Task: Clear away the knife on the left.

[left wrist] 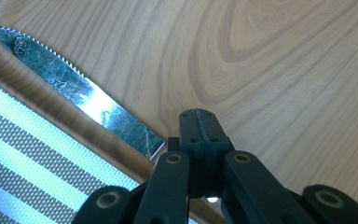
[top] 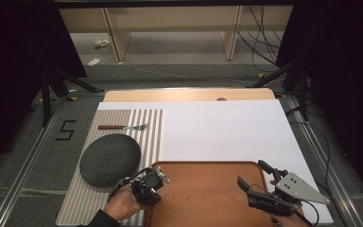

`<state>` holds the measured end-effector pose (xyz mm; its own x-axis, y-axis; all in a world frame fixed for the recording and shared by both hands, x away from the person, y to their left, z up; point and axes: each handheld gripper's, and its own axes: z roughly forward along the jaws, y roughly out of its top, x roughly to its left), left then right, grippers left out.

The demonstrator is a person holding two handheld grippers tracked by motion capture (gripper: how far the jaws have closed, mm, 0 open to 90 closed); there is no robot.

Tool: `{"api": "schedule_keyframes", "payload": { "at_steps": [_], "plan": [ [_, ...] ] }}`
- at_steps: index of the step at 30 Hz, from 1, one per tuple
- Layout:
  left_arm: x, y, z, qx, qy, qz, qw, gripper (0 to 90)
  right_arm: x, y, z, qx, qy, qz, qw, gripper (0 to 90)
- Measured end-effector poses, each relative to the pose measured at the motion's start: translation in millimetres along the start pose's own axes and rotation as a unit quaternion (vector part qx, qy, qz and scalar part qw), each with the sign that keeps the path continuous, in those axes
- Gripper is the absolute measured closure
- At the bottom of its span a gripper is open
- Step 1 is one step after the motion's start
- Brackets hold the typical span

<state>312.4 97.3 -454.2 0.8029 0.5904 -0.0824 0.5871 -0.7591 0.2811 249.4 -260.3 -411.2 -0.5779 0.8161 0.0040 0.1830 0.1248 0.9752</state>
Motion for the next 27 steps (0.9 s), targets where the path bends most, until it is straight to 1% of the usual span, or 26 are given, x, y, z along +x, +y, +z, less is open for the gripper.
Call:
{"api": "schedule_keyframes", "payload": {
  "at_steps": [1, 2, 3, 5, 6, 8, 9, 10, 11, 12, 14, 15, 16, 17, 18, 20, 21, 22, 24, 27],
  "plan": [
    [0.2, -0.3, -0.5, -0.001, 0.000, 0.000, 1.0000, 89.4, 0.1, 0.0, 0.0, 0.000, 0.000, 0.000, 1.0000, 17.4],
    [0.7, -0.8, -1.0, -0.003, -0.003, 0.000, 1.0000, 85.2, 0.1, 0.0, 0.1, 0.001, 0.000, 0.000, 1.0000, 17.4],
    [1.1, -1.3, -1.6, -0.009, -0.008, 0.001, 0.9999, 85.2, 0.1, 0.0, 0.1, 0.001, 0.000, 0.000, 1.0000, 17.4],
    [1.0, -1.6, -3.5, -0.021, -0.014, -0.002, 0.9997, 76.7, 0.3, 0.1, 0.1, 0.000, 0.001, -0.001, 1.0000, 17.4],
    [1.0, -1.4, -4.7, -0.028, -0.021, -0.003, 0.9994, 72.5, 0.3, 0.0, 0.2, 0.000, 0.001, 0.000, 1.0000, 17.4],
    [-0.6, -0.5, -6.6, -0.048, -0.029, -0.002, 0.9984, 63.9, 0.1, 0.0, 0.1, 0.002, 0.000, 0.000, 1.0000, 17.5],
    [-1.5, -0.1, -7.5, -0.055, -0.027, -0.001, 0.9981, 59.6, 0.1, 0.1, 0.2, 0.001, 0.000, 0.000, 1.0000, 17.4],
    [-3.1, 0.4, -8.1, -0.061, -0.019, 0.002, 0.9979, 55.4, 0.2, 0.0, 0.2, 0.000, 0.001, 0.000, 1.0000, 17.4],
    [-4.4, 0.5, -8.7, -0.069, -0.010, 0.011, 0.9975, 51.0, 0.3, 0.0, 0.3, 0.000, 0.001, 0.000, 1.0000, 17.5],
    [-5.6, 0.4, -9.2, -0.078, -0.004, 0.015, 0.9968, 46.6, 0.2, 0.0, 0.2, 0.001, 0.001, -0.001, 1.0000, 17.4],
    [-7.1, 0.5, -10.9, -0.093, -0.004, 0.023, 0.9954, 36.6, 0.2, 0.0, 0.3, 0.000, 0.001, 0.000, 1.0000, 17.4],
    [-7.6, 0.5, -12.0, -0.099, -0.002, 0.025, 0.9947, 36.6, 0.2, 0.0, 0.3, 0.000, 0.001, 0.000, 1.0000, 17.4],
    [-8.2, 0.6, -13.1, -0.106, 0.001, 0.026, 0.9940, 32.0, 0.3, 0.1, 0.3, 0.000, 0.001, 0.000, 1.0000, 17.4],
    [-8.9, 0.7, -14.1, -0.113, 0.002, 0.024, 0.9933, 29.8, 0.3, 0.0, 0.4, 0.000, 0.001, 0.000, 1.0000, 17.4],
    [-9.3, 0.9, -15.4, -0.117, 0.004, 0.024, 0.9928, 29.8, 0.3, 0.0, 0.4, 0.000, 0.001, 0.000, 1.0000, 17.4],
    [-10.2, 1.3, -17.4, -0.127, 0.009, 0.025, 0.9915, 23.4, 0.3, 0.0, 0.3, 0.002, 0.001, 0.000, 1.0000, 17.4],
    [-10.8, 1.5, -18.1, -0.134, 0.011, 0.025, 0.9906, 23.4, 0.3, 0.0, 0.3, 0.002, 0.001, 0.000, 1.0000, 17.4],
    [-11.2, 1.7, -18.9, -0.140, 0.012, 0.024, 0.9899, 21.1, 0.2, 0.0, 0.3, 0.001, 0.001, -0.001, 1.0000, 17.4],
    [-11.6, 2.0, -20.5, -0.148, 0.015, 0.029, 0.9885, 18.2, 0.2, 0.0, 0.3, 0.001, 0.001, 0.000, 1.0000, 17.4],
    [-12.2, 2.1, -23.0, -0.165, 0.014, 0.024, 0.9858, 15.6, 0.3, 0.1, 0.2, 0.001, 0.001, 0.000, 1.0000, 17.4]
  ]
}}
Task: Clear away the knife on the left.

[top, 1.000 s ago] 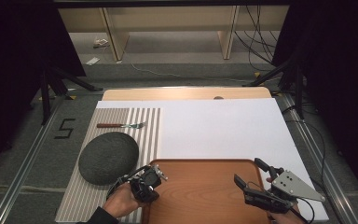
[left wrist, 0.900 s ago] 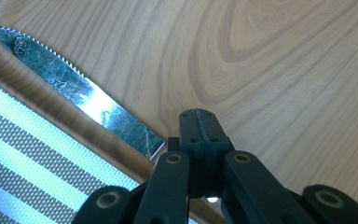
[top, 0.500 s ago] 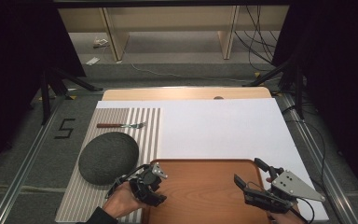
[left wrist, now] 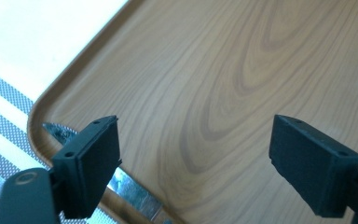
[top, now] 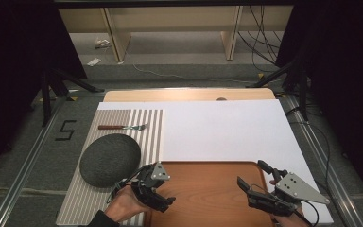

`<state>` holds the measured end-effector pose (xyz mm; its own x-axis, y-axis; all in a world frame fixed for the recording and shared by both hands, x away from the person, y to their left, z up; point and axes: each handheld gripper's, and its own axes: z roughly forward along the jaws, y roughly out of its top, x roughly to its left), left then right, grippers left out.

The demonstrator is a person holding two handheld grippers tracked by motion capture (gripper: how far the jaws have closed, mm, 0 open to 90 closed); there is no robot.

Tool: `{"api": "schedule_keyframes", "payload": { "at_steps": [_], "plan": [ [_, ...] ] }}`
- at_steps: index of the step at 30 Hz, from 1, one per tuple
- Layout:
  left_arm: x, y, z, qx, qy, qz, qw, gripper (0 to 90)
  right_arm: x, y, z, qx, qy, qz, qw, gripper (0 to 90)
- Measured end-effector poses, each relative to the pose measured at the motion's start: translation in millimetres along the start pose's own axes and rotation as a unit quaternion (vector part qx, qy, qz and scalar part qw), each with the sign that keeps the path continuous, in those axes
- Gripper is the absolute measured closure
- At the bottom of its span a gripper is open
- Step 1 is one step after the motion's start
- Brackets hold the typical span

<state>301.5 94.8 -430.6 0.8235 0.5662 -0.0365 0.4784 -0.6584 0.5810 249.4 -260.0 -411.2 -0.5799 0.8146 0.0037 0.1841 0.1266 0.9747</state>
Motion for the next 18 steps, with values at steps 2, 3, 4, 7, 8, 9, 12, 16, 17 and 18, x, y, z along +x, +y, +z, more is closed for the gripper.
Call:
{"api": "schedule_keyframes", "payload": {
  "at_steps": [2, 3, 4, 7, 8, 9, 12, 16, 17, 18],
  "plan": [
    [0.3, 0.9, -2.6, -0.011, 0.002, -0.006, 0.9999, 13.9, 0.0, 0.0, -0.1, 0.000, 0.000, 0.000, 1.0000, 17.4],
    [0.5, 1.4, -3.9, -0.017, 0.001, -0.011, 0.9998, 11.7, -0.1, 0.0, -0.1, 0.000, 0.000, 0.001, 1.0000, 17.4],
    [0.8, 1.8, -5.2, -0.025, 0.000, -0.013, 0.9996, 10.5, -0.1, 0.0, -0.1, 0.000, 0.000, 0.000, 1.0000, 17.4],
    [1.7, 2.6, -10.0, -0.050, -0.001, -0.027, 0.9984, 8.6, -0.1, 0.0, -0.1, 0.000, 0.000, 0.000, 1.0000, 17.4],
    [1.7, 2.7, -11.7, -0.061, 0.000, -0.028, 0.9978, 8.4, 0.0, 0.0, 0.0, -0.001, 0.001, 0.000, 1.0000, 17.4],
    [1.8, 3.0, -13.4, -0.072, -0.001, -0.029, 0.9970, 7.3, 0.1, 0.1, 0.0, -0.001, 0.001, 0.000, 1.0000, 17.4],
    [2.2, 3.0, -18.8, -0.109, 0.002, -0.033, 0.9935, 7.1, 0.0, 0.0, 0.0, -0.001, 0.001, 0.000, 1.0000, 17.4],
    [3.8, 1.8, -22.4, -0.130, 0.007, -0.035, 0.9908, 6.1, 0.0, 0.1, -0.1, -0.001, 0.001, 0.001, 1.0000, 17.4],
    [4.1, 1.3, -23.2, -0.137, 0.009, -0.034, 0.9899, 6.1, 0.0, 0.1, -0.1, -0.001, 0.001, 0.000, 1.0000, 17.4],
    [4.3, 1.0, -24.3, -0.144, 0.008, -0.036, 0.9889, 6.0, 0.0, 0.1, 0.0, -0.002, 0.001, 0.000, 1.0000, 17.4]
  ]
}}
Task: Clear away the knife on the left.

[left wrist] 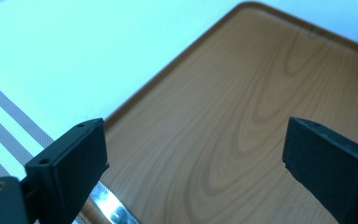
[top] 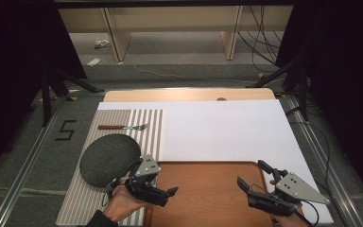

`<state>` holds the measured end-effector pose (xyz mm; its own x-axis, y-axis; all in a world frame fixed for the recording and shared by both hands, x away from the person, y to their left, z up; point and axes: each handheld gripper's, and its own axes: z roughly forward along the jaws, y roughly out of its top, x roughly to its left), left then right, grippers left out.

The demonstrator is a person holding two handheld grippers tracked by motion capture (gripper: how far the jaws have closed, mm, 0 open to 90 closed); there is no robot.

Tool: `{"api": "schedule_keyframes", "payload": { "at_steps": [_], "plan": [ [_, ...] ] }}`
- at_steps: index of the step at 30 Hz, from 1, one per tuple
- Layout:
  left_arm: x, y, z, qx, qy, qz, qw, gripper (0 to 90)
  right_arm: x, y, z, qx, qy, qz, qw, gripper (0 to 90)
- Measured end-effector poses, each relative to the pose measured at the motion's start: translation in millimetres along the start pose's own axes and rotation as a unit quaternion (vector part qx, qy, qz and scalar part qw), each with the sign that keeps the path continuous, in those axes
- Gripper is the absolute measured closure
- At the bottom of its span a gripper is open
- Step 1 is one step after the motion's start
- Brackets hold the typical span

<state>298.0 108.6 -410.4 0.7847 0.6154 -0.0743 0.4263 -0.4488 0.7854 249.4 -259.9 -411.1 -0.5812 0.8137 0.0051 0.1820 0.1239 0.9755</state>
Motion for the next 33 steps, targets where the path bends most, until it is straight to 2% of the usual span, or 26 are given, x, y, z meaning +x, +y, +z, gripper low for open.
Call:
{"api": "schedule_keyframes", "payload": {
  "at_steps": [3, 7, 14, 19, 24, 28, 30, 33],
  "plan": [
    [0.3, 0.5, -4.1, -0.032, 0.000, -0.006, 0.9995, 5.4, 0.0, 0.0, 0.0, 0.000, 0.000, 0.000, 1.0000, 17.4],
    [0.8, 0.5, -10.6, -0.063, -0.004, -0.004, 0.9980, 5.4, 0.0, 0.0, 0.0, 0.000, 0.000, 0.000, 1.0000, 17.4],
    [2.1, -3.7, -21.2, -0.111, -0.003, -0.009, 0.9938, 5.4, 0.4, 0.2, -0.1, -0.001, 0.002, -0.001, 1.0000, 17.4],
    [6.1, -8.7, -27.3, -0.131, -0.005, -0.021, 0.9911, 5.8, 0.5, 0.2, -0.3, -0.001, 0.003, 0.000, 1.0000, 17.3],
    [5.6, -13.4, -32.7, -0.140, -0.001, -0.020, 0.9900, 5.7, 0.9, 0.2, -0.6, 0.000, 0.004, 0.001, 1.0000, 17.3],
    [3.8, -17.0, -35.5, -0.159, -0.004, -0.016, 0.9872, 5.6, 1.3, 0.3, -0.4, -0.001, 0.006, 0.002, 1.0000, 17.1],
    [2.1, -17.5, -35.4, -0.159, -0.005, -0.010, 0.9872, 5.6, 1.3, 0.3, -0.6, -0.001, 0.006, 0.002, 1.0000, 17.0],
    [-0.4, -19.1, -34.3, -0.160, -0.009, -0.014, 0.9870, 5.5, 0.6, 0.1, -0.5, -0.004, 0.006, 0.004, 1.0000, 16.8]
  ]
}}
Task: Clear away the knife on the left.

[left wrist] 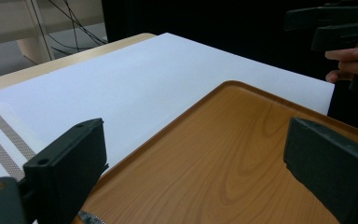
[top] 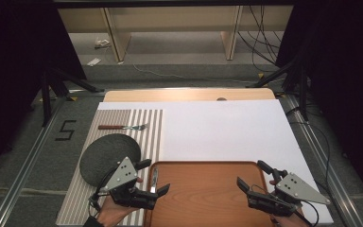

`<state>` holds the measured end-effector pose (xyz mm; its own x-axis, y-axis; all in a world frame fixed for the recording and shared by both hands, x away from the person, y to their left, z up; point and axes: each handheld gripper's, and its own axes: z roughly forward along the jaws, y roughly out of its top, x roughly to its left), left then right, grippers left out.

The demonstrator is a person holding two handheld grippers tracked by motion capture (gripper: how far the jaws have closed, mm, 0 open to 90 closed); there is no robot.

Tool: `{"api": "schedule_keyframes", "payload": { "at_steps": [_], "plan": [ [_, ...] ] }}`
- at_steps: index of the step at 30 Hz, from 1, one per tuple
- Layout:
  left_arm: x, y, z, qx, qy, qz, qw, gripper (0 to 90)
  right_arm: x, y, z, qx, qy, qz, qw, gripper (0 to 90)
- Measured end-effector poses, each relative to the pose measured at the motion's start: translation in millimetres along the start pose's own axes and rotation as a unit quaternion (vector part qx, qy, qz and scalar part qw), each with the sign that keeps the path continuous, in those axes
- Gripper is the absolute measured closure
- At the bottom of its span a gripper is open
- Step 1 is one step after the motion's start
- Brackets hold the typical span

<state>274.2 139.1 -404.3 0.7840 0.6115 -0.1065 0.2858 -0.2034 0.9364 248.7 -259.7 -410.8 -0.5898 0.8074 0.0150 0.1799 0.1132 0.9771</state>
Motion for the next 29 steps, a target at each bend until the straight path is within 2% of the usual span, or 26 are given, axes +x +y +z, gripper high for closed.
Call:
{"api": "schedule_keyframes", "payload": {
  "at_steps": [8, 16, 29],
  "plan": [
    [-4.9, -1.9, 1.2, 0.007, -0.003, 0.011, 0.9999, 5.3, 0.1, 0.3, -0.3, -0.002, 0.002, 0.000, 1.0000, 16.5],
    [-1.9, -1.2, -1.3, -0.004, 0.006, 0.002, 1.0000, 5.3, 0.5, 0.5, -0.1, -0.003, 0.004, 0.000, 1.0000, 16.2],
    [-3.7, -1.7, 0.9, 0.004, 0.004, 0.006, 1.0000, 5.4, 0.6, 0.5, 0.2, -0.003, 0.005, 0.000, 1.0000, 16.1]
  ]
}}
